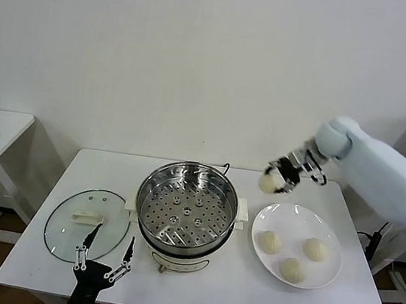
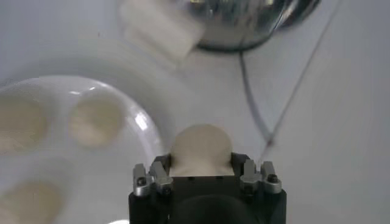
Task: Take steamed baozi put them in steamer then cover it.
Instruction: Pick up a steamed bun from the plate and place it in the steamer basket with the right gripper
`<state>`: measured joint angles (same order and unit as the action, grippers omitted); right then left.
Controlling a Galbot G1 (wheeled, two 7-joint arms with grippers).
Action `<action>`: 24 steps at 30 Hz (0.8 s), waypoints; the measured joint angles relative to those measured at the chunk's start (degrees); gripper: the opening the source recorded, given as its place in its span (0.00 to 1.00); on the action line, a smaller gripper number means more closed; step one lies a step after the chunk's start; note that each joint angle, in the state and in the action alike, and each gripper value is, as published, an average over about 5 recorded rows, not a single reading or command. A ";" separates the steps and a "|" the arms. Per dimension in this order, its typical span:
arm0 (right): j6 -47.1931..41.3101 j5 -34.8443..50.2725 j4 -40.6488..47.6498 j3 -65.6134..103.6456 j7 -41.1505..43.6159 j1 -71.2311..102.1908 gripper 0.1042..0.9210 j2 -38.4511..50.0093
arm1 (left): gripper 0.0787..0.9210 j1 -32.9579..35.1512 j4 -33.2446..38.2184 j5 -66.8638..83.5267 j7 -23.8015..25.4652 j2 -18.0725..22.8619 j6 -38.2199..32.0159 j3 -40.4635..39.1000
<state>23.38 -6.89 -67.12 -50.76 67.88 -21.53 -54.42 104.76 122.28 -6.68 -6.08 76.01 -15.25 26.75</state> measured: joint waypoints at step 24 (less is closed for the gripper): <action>13.95 -13.58 2.55 -2.68 1.74 1.47 0.69 -19.56 | 0.88 0.45 0.91 0.16 -0.45 0.07 -0.22 0.49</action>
<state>37.33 -20.47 -64.57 -53.44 69.62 -20.06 -73.98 105.21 123.19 -6.52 -6.53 76.07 -15.47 27.23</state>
